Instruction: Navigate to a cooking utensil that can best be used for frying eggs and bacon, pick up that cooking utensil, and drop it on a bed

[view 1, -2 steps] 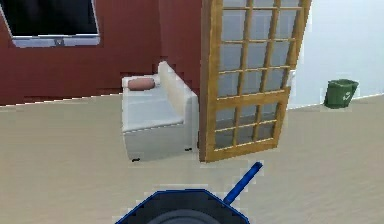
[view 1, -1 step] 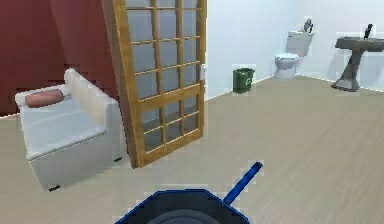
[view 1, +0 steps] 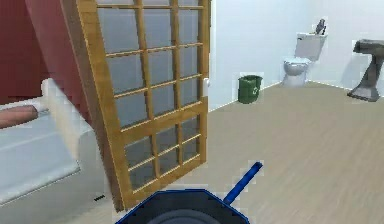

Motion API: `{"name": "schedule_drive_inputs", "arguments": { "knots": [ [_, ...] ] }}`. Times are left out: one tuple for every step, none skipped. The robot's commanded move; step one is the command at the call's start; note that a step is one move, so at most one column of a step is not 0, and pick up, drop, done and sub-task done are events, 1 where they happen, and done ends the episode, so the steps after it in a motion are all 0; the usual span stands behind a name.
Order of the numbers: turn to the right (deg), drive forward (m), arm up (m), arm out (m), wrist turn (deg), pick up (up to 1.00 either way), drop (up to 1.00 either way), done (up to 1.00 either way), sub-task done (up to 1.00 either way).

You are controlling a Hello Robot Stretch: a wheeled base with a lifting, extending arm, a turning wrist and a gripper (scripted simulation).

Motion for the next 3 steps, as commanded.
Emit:
{"name": "schedule_drive_inputs", "arguments": {
  "knots": [
    [45.0,0.0,0.0,0.0,0.0,0.0,0.0,0.0,0.0],
    [3.0,0.0,0.0,0.0,0.0,0.0,0.0,0.0,0.0],
    [0.0,1.0,0.0,0.0,0.0,0.0,0.0,0.0,0.0]
  ]
}}
